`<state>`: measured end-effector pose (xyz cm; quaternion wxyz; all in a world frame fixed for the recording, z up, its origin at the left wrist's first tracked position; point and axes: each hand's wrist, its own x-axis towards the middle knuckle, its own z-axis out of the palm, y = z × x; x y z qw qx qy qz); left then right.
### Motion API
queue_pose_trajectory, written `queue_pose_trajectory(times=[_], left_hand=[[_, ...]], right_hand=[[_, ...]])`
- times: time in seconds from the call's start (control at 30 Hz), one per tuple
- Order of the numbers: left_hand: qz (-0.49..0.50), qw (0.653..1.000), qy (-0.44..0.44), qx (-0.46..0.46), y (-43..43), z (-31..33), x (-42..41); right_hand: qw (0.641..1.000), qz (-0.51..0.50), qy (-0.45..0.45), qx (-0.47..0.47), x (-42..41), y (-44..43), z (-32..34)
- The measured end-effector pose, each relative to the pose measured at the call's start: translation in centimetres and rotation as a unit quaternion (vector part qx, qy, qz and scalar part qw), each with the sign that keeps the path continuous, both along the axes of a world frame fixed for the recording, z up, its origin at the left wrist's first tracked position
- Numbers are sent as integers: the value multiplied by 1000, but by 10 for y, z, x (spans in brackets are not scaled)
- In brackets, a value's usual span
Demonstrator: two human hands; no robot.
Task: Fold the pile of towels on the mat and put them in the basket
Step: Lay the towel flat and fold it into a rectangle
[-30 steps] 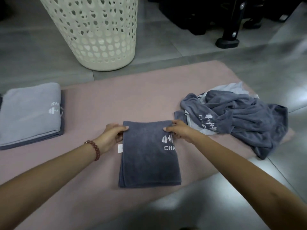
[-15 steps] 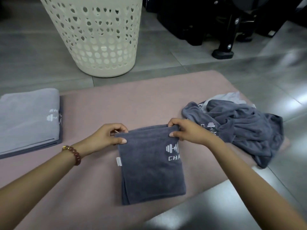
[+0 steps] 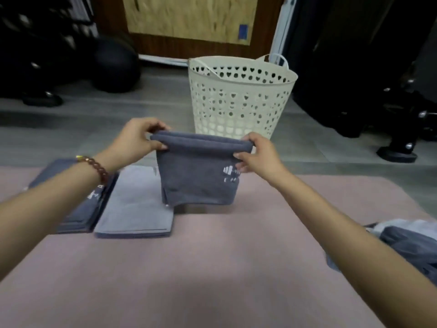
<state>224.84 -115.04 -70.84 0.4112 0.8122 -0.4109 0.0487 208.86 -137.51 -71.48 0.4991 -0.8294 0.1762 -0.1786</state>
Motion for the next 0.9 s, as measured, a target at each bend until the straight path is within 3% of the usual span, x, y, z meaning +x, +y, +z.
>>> queue_pose_trajectory(times=[0.07, 0.1, 0.27, 0.37, 0.53, 0.67, 0.73, 0.83, 0.9], left_hand=[[76, 996, -41, -13, 12, 7, 37], [107, 993, -50, -24, 19, 6, 50], [171, 980, -84, -50, 70, -56, 71], [161, 987, -17, -6, 114, -129, 75], [154, 982, 85, 67, 142, -219, 51], [154, 982, 103, 25, 134, -223, 44], [133, 977, 168, -2, 127, -216, 42], [141, 943, 291, -76, 115, -206, 52], [147, 928, 329, -95, 103, -201, 66]], right_hand=[[990, -44, -24, 132, 55, 23, -3], [986, -60, -38, 152, 78, 36, -8], [987, -96, -125, 36, 116, 97, -76], [994, -56, -97, 5, 109, 128, -144], [997, -44, -48, 37, 79, 154, -221], [995, -65, -31, 65, 74, 146, -231], [990, -67, -25, 124, 83, 135, -226], [945, -65, -10, 321, 107, 116, -212], [928, -54, 12, 369, 121, 108, -203]])
